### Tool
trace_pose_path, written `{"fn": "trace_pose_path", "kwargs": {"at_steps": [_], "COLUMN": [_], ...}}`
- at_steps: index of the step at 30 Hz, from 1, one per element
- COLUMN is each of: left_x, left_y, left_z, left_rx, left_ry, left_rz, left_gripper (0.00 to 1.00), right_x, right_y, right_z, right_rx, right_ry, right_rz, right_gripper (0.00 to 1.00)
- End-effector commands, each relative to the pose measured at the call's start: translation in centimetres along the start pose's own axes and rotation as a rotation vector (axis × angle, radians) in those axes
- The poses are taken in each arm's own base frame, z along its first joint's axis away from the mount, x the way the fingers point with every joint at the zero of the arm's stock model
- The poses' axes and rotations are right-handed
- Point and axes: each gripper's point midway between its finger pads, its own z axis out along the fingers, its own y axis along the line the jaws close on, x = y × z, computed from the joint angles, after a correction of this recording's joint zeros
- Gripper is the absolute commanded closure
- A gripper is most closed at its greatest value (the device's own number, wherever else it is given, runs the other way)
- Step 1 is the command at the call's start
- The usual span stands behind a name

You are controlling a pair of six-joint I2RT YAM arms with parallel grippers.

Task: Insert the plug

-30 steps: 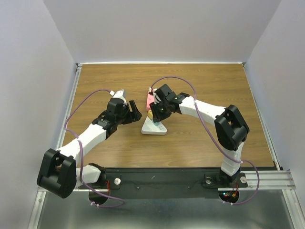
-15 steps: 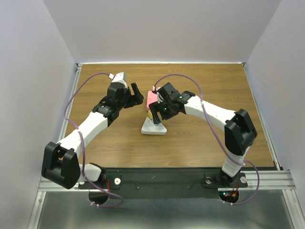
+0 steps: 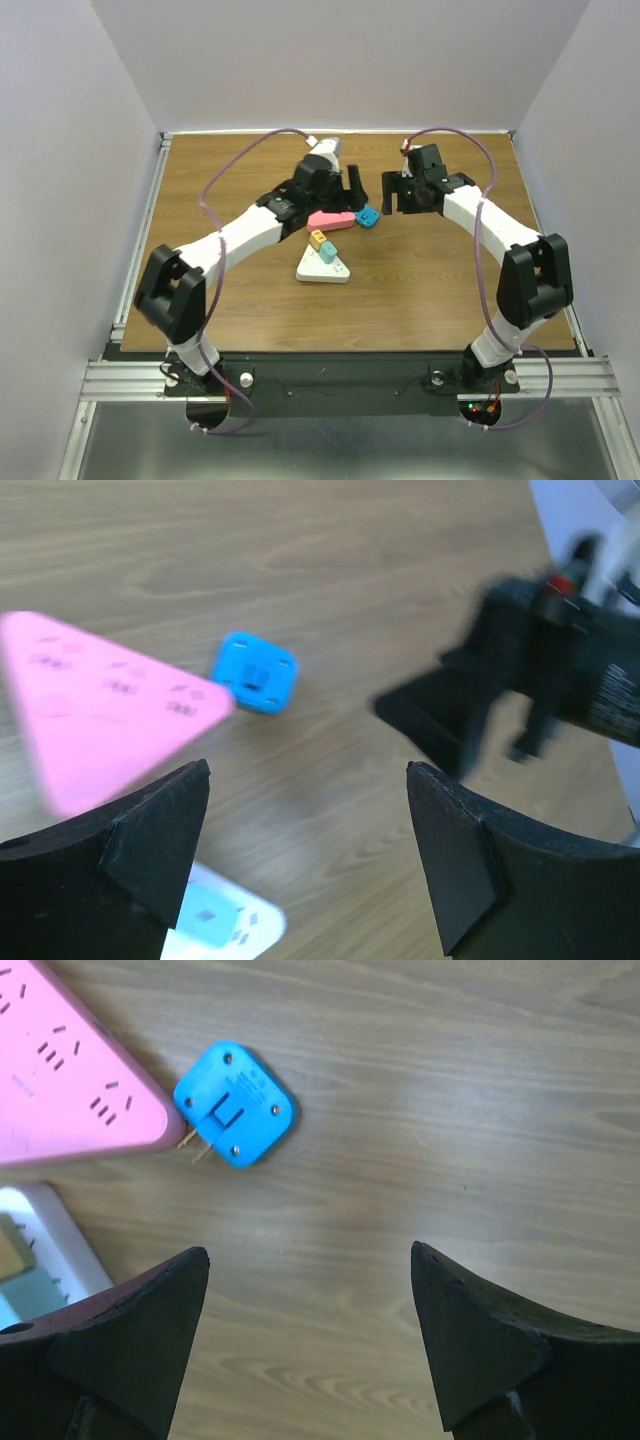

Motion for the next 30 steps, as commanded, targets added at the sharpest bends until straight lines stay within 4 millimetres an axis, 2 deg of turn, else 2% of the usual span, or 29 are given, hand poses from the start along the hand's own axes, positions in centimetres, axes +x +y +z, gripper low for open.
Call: {"fn": "trace_pose_path", "kwargs": {"at_steps": [1, 3, 7, 13, 19, 24, 30], "left_x": [2.6, 3.6, 5.9, 8.3, 9.5, 10.8, 11.1], "left_y": [-5.5, -5.6, -4.3, -2.8, -0.7, 1.0, 2.8], "left_z": [2.9, 3.8, 5.6, 7.0, 8.4, 8.6, 9.0], "left_rx": [0.198, 0.196, 0.155, 0.118, 0.094, 0.08, 0.014], "left_ry": [0.101, 0.124, 0.167, 0.21, 0.235, 0.247, 0.229], "left_rz": [-0.035, -0.034, -0.052, -0.06, -0.1, -0.112, -0.116], "left_gripper": [0.11, 0.11, 0.11, 0.11, 0.11, 0.12, 0.12], "right_x": [-3.9, -4.4, -5.8, -6.5, -7.5, -7.6, -8.5], "right_y": [1.6, 1.6, 0.7, -0.1, 1.0, 0.6, 0.7], "right_z": [2.6, 3.4, 5.1, 7.4, 9.2, 11.2, 11.8], "right_rx": [-0.06, -0.076, -0.049, -0.033, -0.09, -0.07, -0.089], "right_ry": [-0.113, -0.12, -0.148, -0.142, -0.147, -0.134, -0.142], "right_rz": [0.006, 0.012, 0.016, 0.009, -0.004, 0.004, 0.021], "right_gripper": [0.13, 0.13, 0.13, 0.13, 0.13, 0.13, 0.13]}}
